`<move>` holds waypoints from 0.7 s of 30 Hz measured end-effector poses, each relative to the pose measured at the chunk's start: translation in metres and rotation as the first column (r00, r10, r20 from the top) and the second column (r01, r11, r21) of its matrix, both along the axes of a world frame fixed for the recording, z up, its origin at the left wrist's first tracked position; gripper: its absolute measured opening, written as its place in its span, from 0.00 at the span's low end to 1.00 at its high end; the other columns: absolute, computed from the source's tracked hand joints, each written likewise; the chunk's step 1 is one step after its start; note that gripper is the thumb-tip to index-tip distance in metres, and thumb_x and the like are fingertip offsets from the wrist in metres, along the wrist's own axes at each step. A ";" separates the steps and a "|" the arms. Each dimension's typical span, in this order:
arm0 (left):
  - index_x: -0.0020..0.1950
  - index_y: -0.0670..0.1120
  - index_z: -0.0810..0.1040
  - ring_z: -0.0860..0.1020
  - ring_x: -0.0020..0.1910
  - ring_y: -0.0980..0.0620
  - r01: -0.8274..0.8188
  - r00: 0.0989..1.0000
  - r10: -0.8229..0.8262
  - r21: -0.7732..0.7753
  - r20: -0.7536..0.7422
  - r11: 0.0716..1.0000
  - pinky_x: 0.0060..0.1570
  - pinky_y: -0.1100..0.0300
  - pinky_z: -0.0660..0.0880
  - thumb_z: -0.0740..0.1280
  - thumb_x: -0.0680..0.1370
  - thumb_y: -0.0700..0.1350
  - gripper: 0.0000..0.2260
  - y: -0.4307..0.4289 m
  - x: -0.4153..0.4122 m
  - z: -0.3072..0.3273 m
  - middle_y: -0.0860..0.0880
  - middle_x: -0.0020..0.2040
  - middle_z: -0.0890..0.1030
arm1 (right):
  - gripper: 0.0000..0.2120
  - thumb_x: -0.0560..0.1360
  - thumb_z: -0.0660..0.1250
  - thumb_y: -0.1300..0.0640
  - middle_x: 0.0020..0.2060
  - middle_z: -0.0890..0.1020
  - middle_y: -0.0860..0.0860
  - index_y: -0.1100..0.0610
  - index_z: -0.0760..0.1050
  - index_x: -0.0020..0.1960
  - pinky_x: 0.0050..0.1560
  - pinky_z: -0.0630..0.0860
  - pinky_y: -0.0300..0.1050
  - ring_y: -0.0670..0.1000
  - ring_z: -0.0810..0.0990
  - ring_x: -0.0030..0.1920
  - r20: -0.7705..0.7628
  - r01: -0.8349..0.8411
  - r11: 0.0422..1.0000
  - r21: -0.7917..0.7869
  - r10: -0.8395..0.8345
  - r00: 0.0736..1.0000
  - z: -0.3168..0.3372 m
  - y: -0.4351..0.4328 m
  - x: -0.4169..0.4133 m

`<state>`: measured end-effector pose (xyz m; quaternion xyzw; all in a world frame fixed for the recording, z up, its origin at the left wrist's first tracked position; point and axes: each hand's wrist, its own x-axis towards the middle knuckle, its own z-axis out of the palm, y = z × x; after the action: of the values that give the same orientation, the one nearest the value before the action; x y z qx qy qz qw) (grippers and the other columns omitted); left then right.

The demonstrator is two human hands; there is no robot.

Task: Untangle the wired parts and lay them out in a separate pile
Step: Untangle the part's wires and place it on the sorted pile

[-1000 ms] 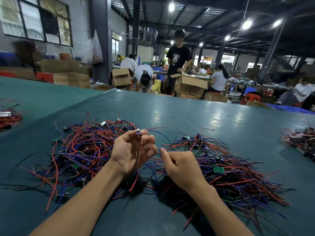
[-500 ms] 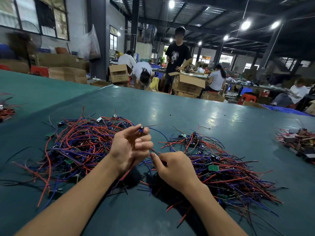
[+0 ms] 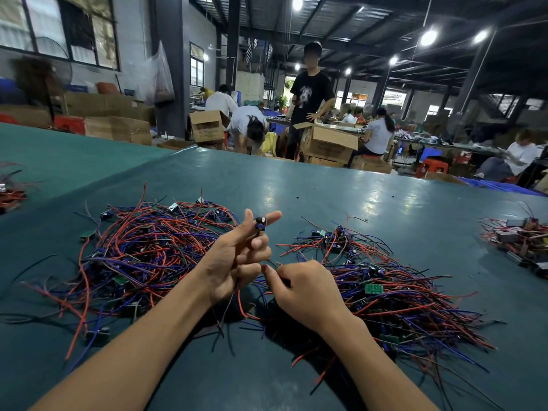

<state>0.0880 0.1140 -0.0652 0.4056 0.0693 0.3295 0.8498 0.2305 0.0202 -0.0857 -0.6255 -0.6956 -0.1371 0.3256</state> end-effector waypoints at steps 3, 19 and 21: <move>0.68 0.45 0.80 0.60 0.27 0.59 0.013 1.000 -0.013 -0.030 0.002 0.999 0.17 0.70 0.55 0.63 0.82 0.50 0.18 0.003 0.000 -0.001 0.52 0.36 0.67 | 0.23 0.78 0.66 0.46 0.23 0.74 0.53 0.51 0.62 0.28 0.26 0.53 0.42 0.53 0.64 0.25 0.015 0.014 1.000 0.011 -0.014 1.000 -0.001 0.000 -0.002; 0.58 0.47 0.85 0.80 0.49 0.55 -0.372 0.288 0.958 0.921 -0.001 0.113 0.52 0.69 0.72 0.70 0.80 0.45 0.09 -0.004 0.012 -0.014 0.50 0.52 0.86 | 0.21 0.80 0.56 0.40 0.39 0.82 0.51 0.53 0.77 0.42 0.36 0.67 0.48 0.59 0.82 0.41 0.240 0.009 0.996 -0.085 0.011 0.971 -0.010 0.000 -0.009; 0.54 0.45 0.85 0.80 0.47 0.50 -0.311 0.313 0.949 0.941 -0.029 0.131 0.53 0.57 0.75 0.67 0.81 0.46 0.08 -0.008 0.014 -0.013 0.48 0.47 0.84 | 0.19 0.80 0.58 0.42 0.38 0.82 0.51 0.53 0.76 0.41 0.35 0.67 0.48 0.59 0.81 0.39 0.261 0.001 0.996 -0.086 0.022 0.965 -0.008 -0.003 -0.011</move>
<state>0.1015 0.1064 -0.0777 0.7430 0.3812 0.5123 0.2006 0.2197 0.0176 -0.0940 -0.6116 -0.7410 -0.1868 0.2046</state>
